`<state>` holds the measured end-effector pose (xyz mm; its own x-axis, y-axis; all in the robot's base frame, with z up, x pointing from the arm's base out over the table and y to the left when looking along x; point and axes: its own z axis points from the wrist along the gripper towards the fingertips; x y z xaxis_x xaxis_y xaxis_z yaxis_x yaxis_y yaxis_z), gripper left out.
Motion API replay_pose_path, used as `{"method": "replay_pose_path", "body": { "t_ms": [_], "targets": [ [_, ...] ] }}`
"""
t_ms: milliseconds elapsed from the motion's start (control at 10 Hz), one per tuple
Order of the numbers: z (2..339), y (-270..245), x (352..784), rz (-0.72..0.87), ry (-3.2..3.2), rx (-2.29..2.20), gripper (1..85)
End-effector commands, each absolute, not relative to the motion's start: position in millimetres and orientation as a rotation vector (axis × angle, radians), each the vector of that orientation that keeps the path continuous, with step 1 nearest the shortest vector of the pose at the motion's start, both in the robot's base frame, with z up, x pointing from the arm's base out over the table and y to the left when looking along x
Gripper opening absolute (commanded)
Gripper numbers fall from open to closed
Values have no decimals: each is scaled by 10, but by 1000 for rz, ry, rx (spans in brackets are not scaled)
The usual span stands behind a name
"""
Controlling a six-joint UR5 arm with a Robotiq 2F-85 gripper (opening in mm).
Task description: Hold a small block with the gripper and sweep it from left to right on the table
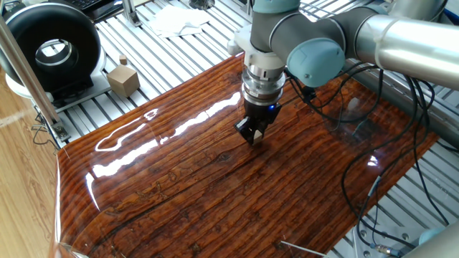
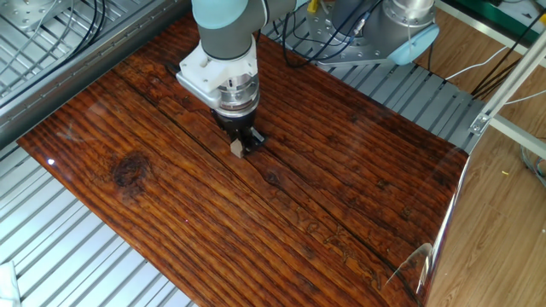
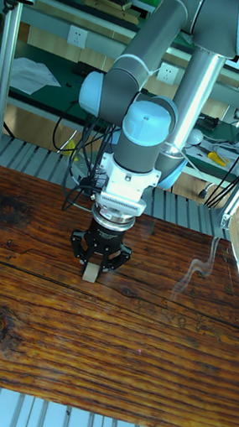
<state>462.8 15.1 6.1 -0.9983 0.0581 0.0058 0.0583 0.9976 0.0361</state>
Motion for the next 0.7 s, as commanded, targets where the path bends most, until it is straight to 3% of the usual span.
{"method": "replay_pose_path", "body": {
  "t_ms": [0,600],
  "targets": [
    [73,180,4646,-76,-3139,-107,10],
    [75,242,4648,-76,-3140,-122,10]
  ]
}}
